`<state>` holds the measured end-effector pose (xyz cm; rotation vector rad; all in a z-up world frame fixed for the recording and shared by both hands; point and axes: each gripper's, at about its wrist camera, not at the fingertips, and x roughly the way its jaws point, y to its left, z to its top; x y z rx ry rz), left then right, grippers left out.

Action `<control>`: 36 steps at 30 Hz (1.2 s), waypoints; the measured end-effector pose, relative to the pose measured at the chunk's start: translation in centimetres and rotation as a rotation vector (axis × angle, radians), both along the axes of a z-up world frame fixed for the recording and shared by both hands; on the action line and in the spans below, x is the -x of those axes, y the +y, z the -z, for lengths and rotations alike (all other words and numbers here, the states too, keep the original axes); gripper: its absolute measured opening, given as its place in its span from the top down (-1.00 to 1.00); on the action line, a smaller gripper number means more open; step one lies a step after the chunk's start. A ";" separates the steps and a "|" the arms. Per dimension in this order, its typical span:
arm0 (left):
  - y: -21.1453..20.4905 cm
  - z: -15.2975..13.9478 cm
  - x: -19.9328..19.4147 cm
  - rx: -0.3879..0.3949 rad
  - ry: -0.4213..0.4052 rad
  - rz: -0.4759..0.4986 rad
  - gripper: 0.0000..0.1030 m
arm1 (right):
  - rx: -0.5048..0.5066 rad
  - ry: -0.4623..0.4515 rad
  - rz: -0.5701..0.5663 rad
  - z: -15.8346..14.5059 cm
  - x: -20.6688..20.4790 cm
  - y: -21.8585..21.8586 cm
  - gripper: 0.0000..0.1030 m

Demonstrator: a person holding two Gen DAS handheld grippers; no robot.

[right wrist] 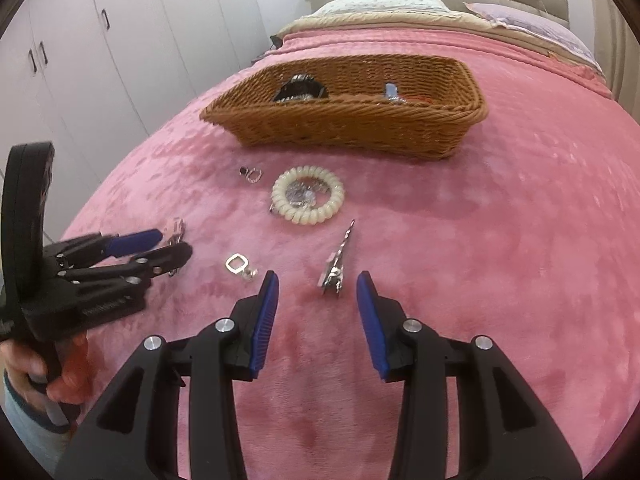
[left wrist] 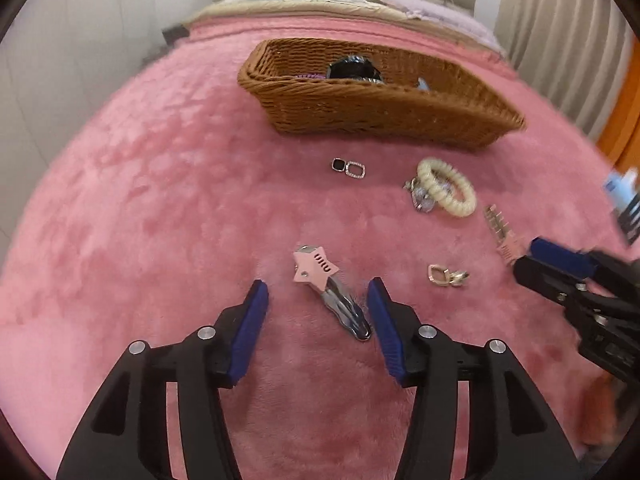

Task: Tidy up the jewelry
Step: 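Grasp the pink star hair clip with the left tool while the right tool grasps the silver clip, then carry both clips into the basket and open both tools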

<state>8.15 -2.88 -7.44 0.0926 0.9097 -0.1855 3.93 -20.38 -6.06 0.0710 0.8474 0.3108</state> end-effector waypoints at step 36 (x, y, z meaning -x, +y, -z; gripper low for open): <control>0.8 -10.8 0.3 0.182 -0.328 0.128 0.98 | 0.057 -0.319 0.060 -12.1 -1.3 -0.5 0.78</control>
